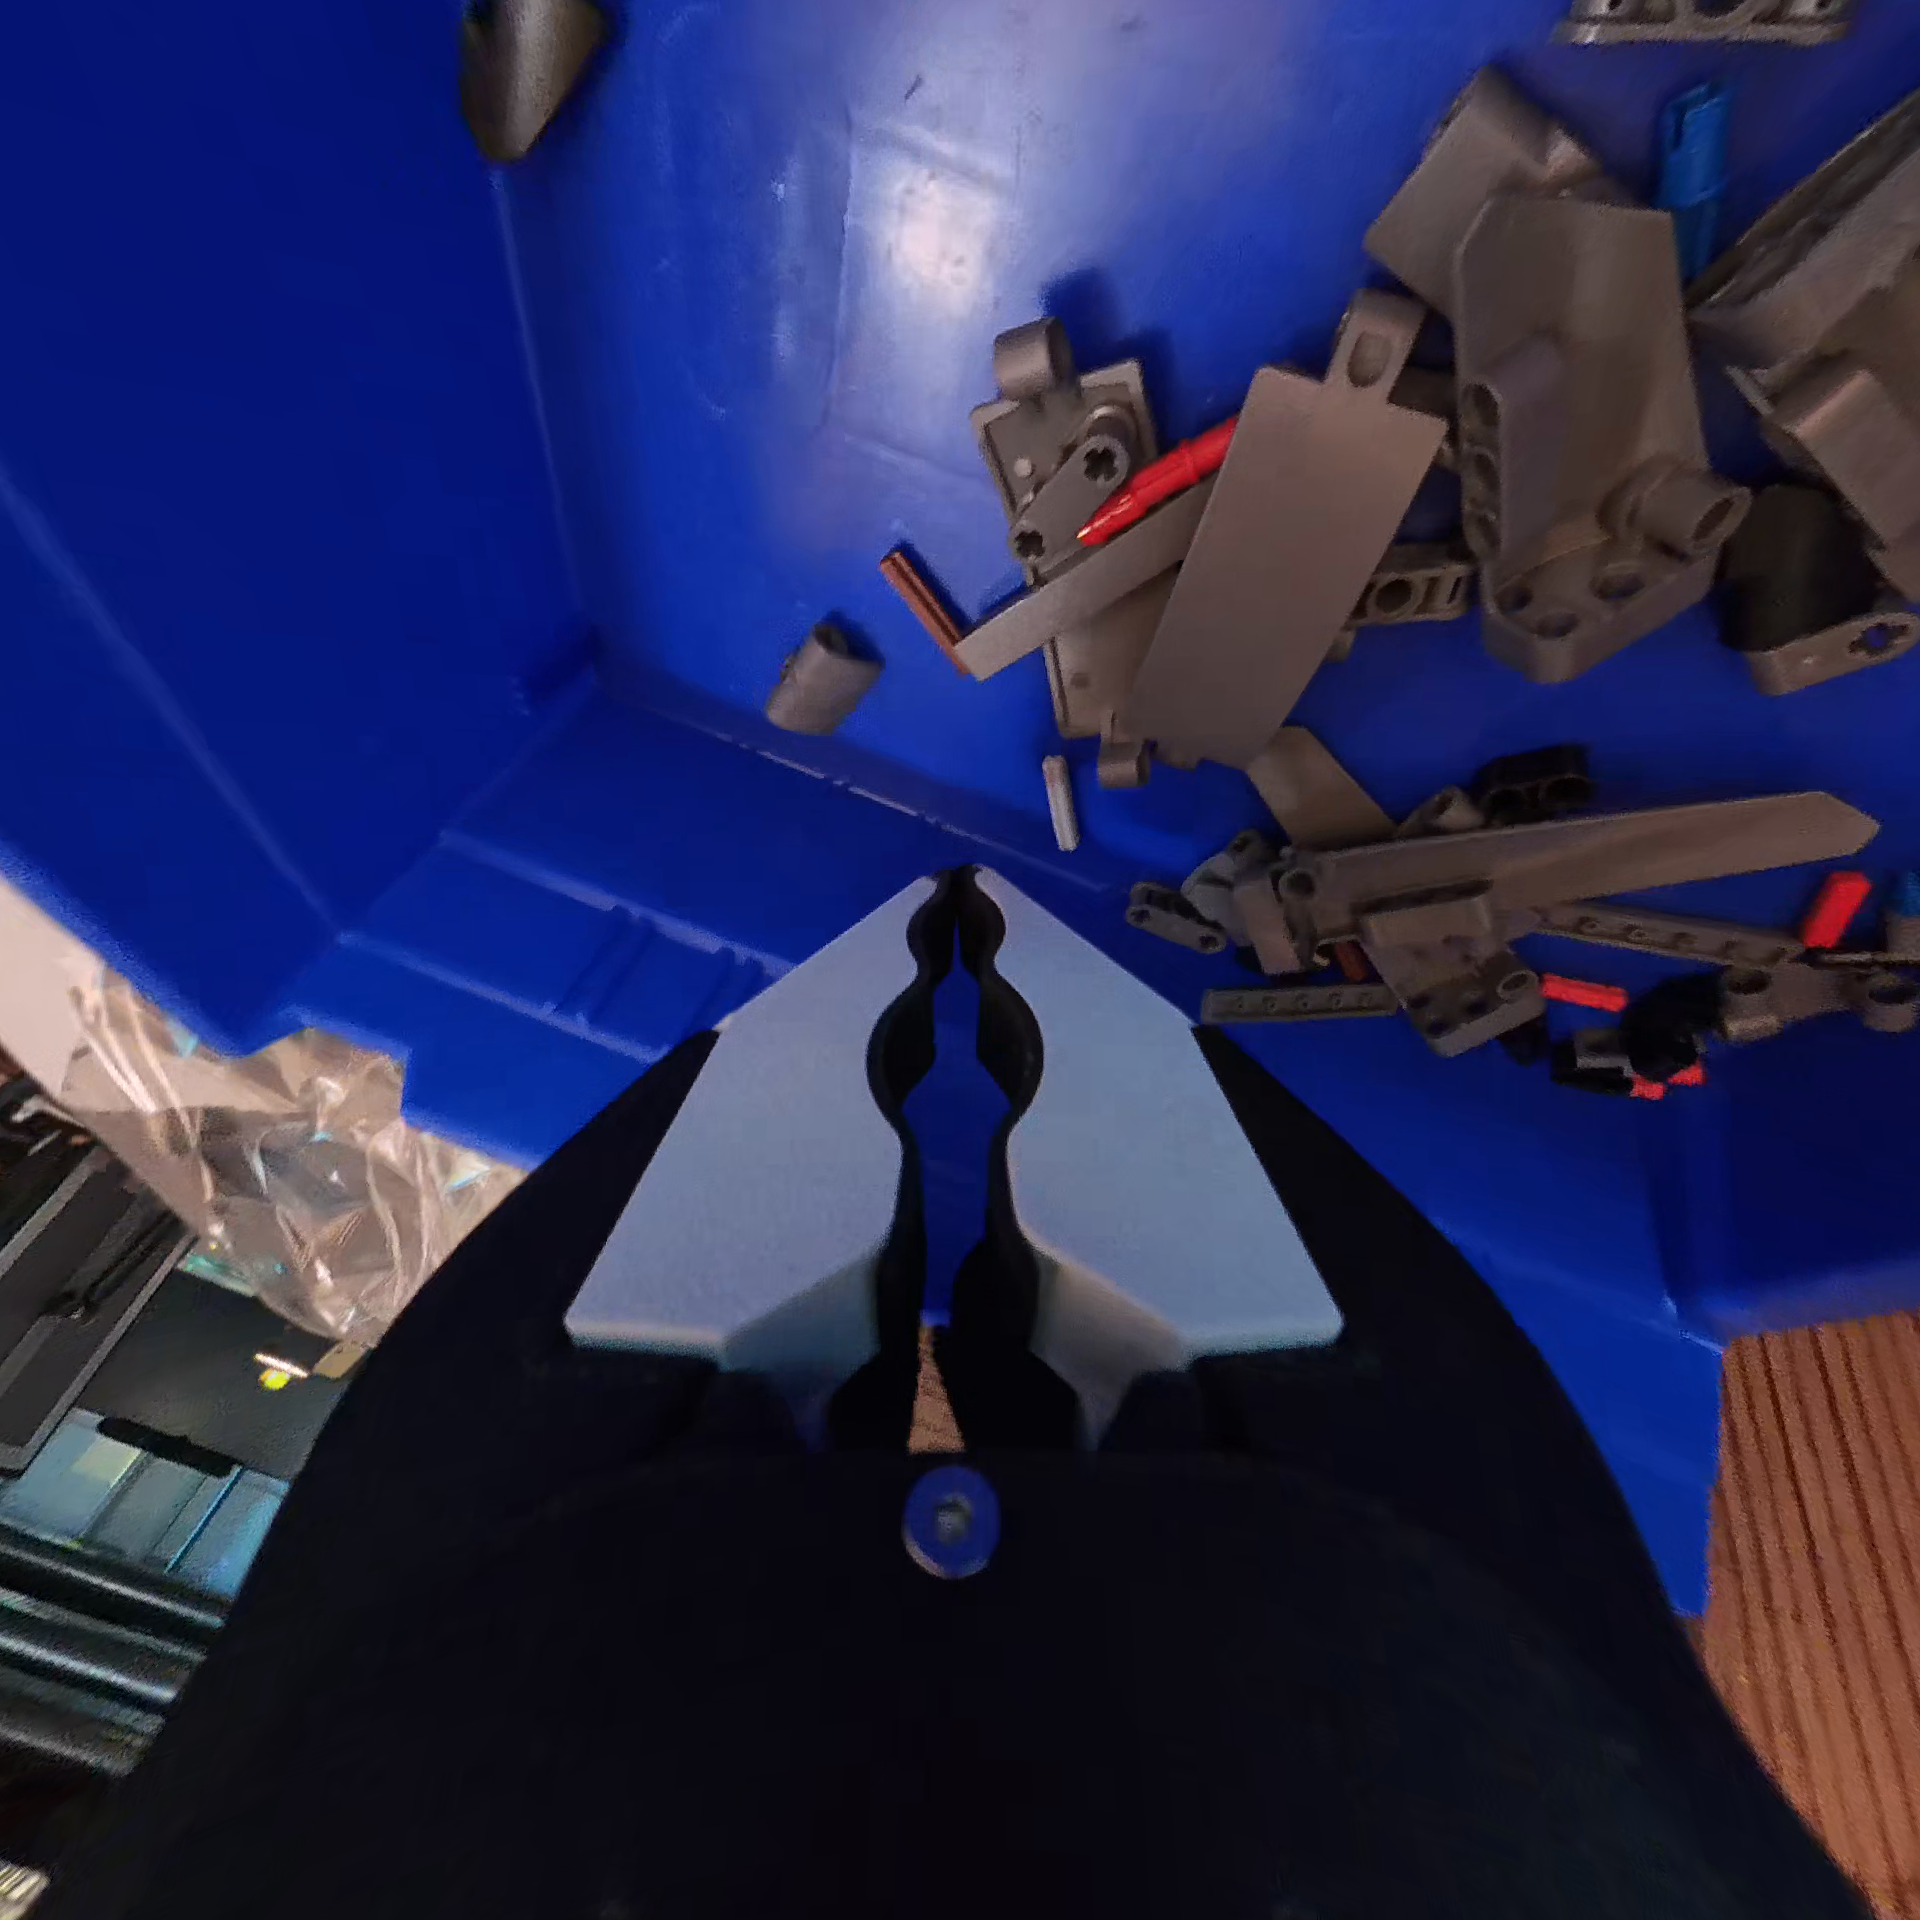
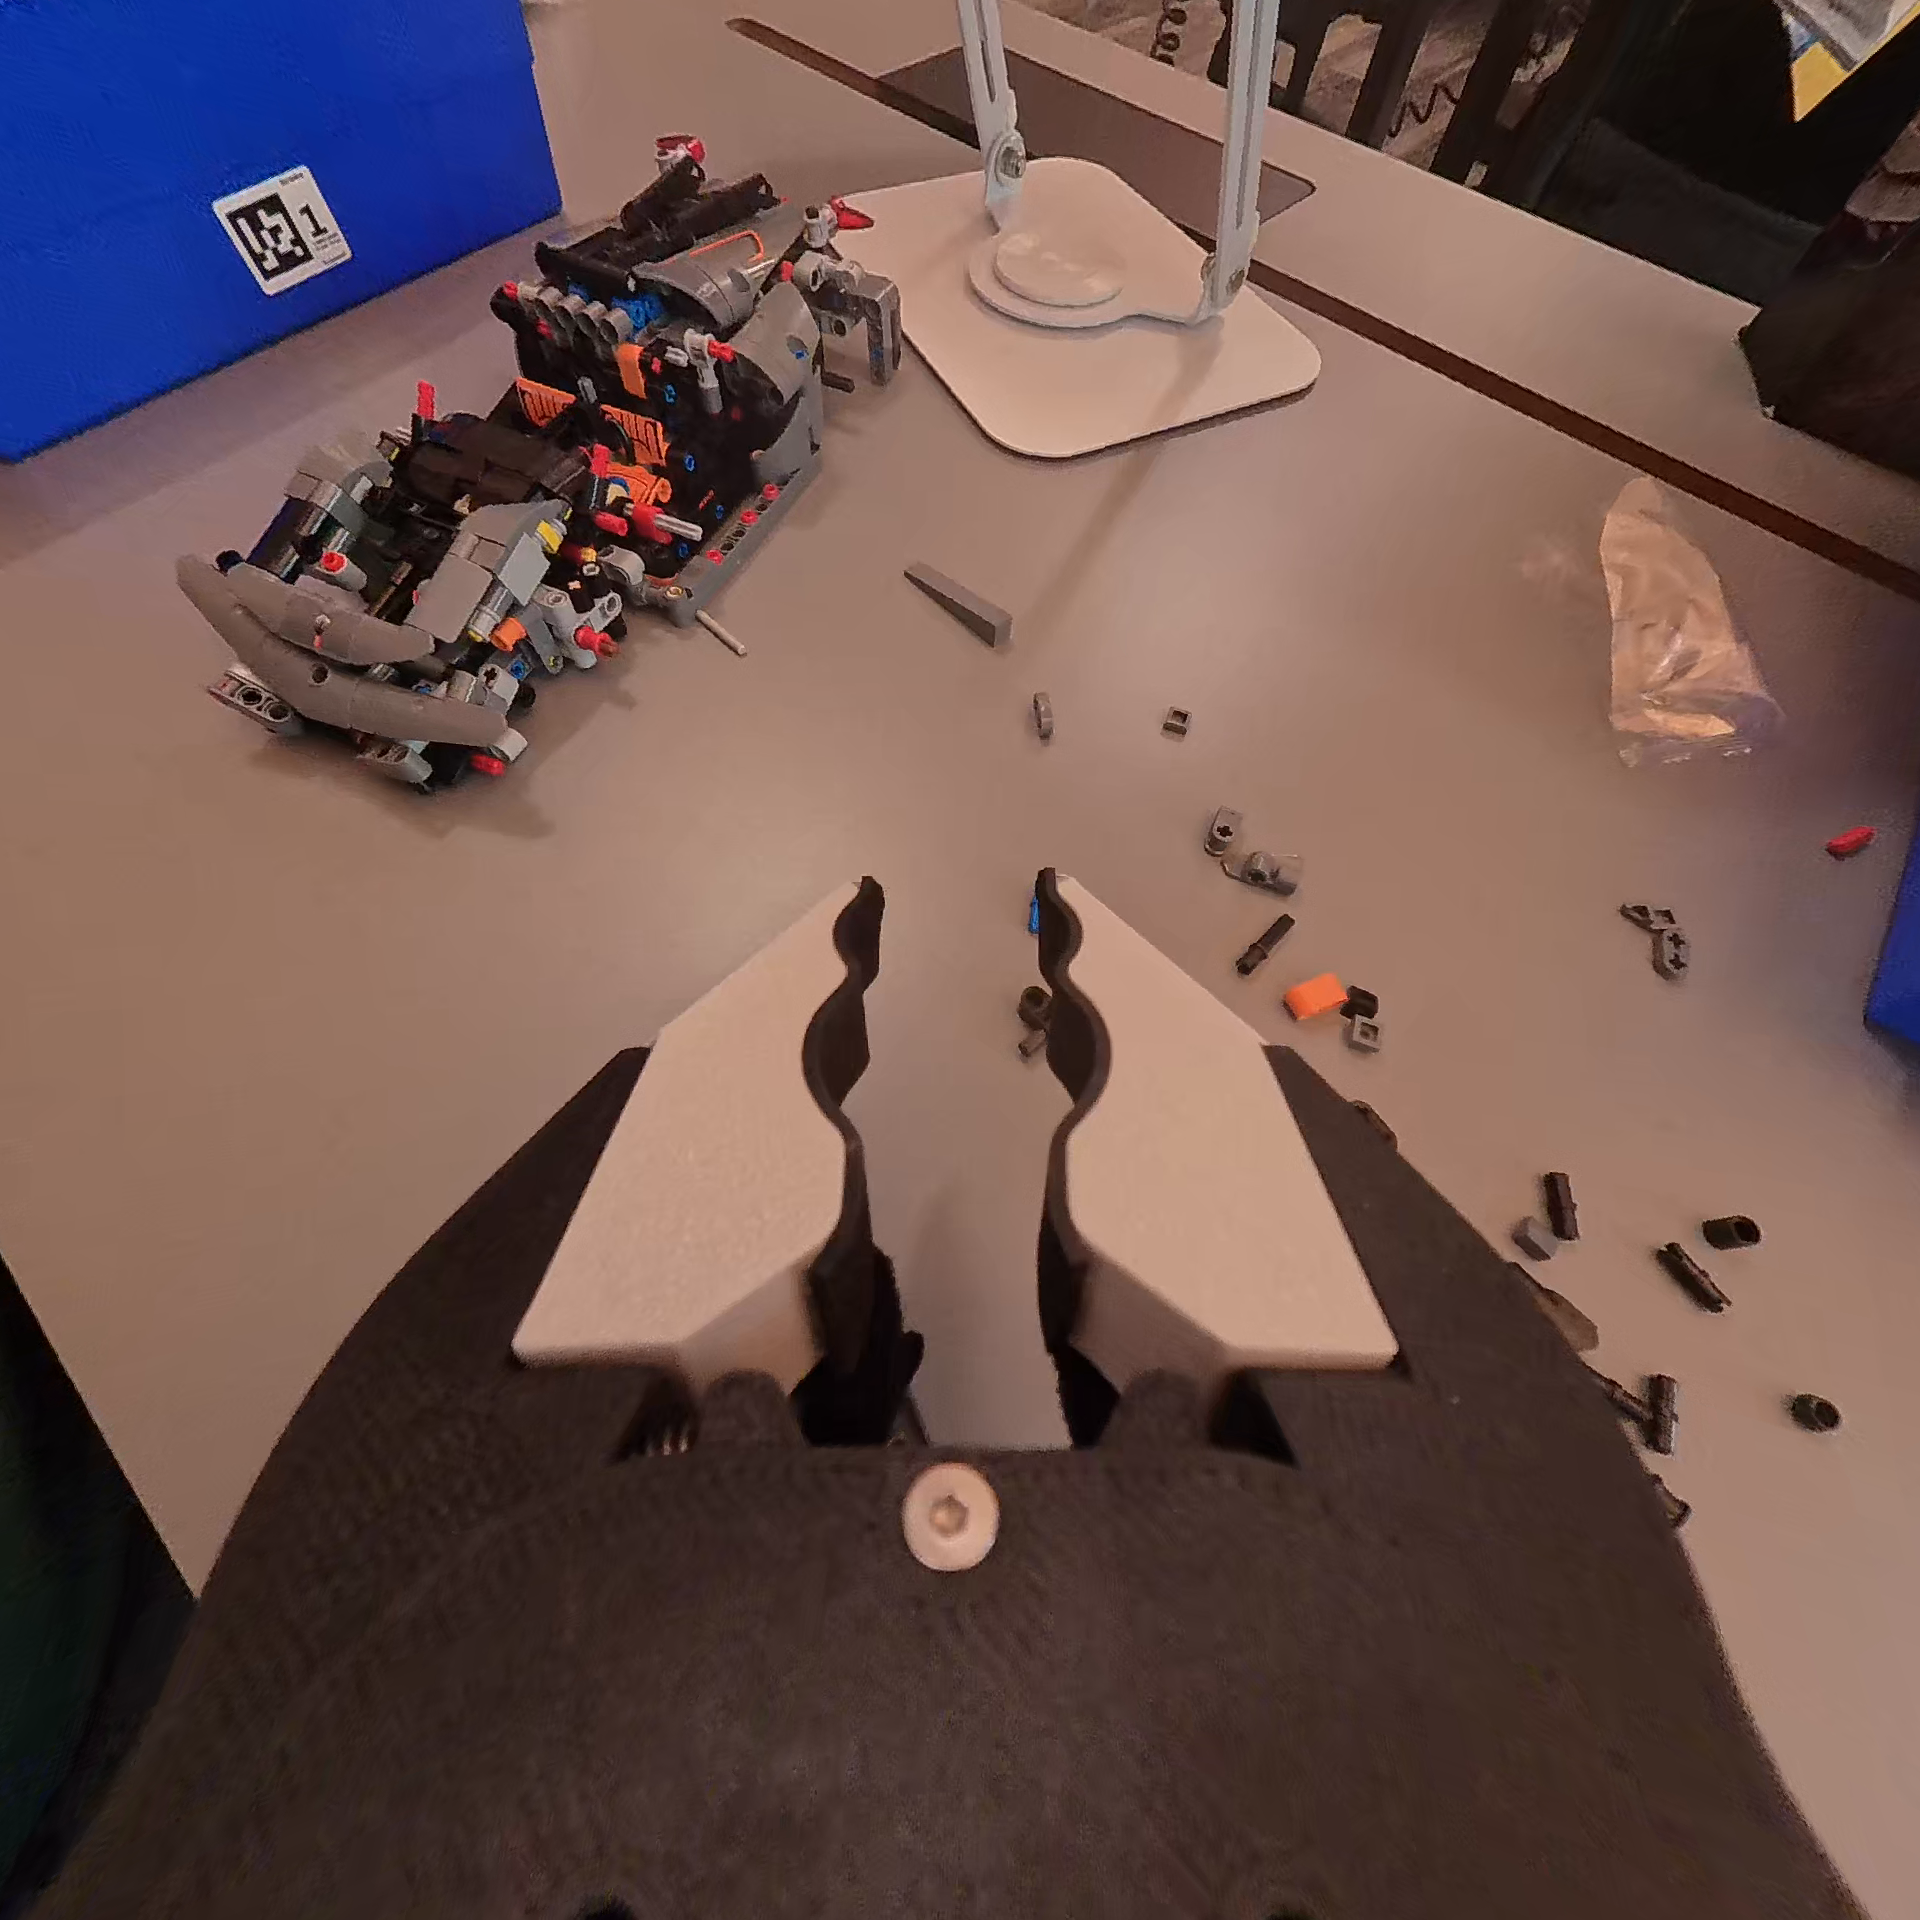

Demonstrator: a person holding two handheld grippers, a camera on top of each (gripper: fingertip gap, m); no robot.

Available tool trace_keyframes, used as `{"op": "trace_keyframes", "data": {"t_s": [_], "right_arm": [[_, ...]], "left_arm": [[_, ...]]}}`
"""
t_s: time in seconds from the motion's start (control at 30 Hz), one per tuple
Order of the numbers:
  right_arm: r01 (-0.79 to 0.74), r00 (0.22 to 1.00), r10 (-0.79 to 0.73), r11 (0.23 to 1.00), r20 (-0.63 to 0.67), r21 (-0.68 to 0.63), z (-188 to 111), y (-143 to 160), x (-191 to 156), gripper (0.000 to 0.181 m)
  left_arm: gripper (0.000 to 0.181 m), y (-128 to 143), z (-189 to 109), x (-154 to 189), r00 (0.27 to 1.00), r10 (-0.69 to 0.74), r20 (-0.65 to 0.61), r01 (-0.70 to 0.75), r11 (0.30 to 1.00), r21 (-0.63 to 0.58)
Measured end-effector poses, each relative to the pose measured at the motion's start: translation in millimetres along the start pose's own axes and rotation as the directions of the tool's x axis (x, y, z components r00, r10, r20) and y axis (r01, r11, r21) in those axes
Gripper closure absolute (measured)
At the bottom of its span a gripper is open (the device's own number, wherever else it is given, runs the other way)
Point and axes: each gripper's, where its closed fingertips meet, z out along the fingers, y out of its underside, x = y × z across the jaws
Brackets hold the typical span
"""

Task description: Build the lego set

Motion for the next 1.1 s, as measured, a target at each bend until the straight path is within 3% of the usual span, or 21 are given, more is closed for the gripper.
{"op": "trace_keyframes", "data": {"t_s": [0.07,0.13,0.2,0.37,0.47,0.63,0.77,0.93,1.1], "right_arm": [[0.000,1.000,0.000,1.000,0.002,0.003,-1,0,0,0.153],[-0.003,1.000,0.003,1.000,0.007,0.000,-1,1,-1,0.153],[-0.009,1.000,0.009,1.000,0.014,-0.005,0,3,-1,0.152],[-0.012,0.999,0.012,1.000,0.029,-0.005,6,4,-6,0.152],[-0.014,0.999,0.015,1.000,0.043,-0.006,10,4,-8,0.152],[-0.013,0.998,0.013,1.000,0.066,-0.007,16,6,-10,0.152],[-0.009,0.998,0.009,1.000,0.070,0.008,16,4,-8,0.153],[-0.016,0.997,0.014,1.000,0.076,0.019,12,6,-5,0.153],[-0.024,0.996,0.022,0.999,0.081,0.024,10,8,-2,0.153]], "left_arm": [[0.176,-1,-9,-1,1.000,-0.004,-0.012,0.005,0.999,0.053],[0.160,0,-16,-2,1.000,-0.010,-0.023,0.012,0.996,0.091],[0.134,8,-16,-2,1.000,-0.004,-0.030,0.006,0.998,0.065],[0.101,11,-13,27,0.988,0.076,-0.131,-0.071,0.997,0.044],[0.104,0,-18,47,0.976,0.076,-0.202,-0.060,0.995,0.084],[0.112,8,-14,76,0.951,0.135,-0.280,-0.143,0.990,-0.008],[0.132,15,1,77,0.961,0.117,-0.250,-0.136,0.989,-0.059],[0.163,13,3,79,0.960,0.077,-0.269,-0.090,0.995,-0.035],[0.170,6,1,82,0.957,0.060,-0.283,-0.063,0.998,0.001]]}}
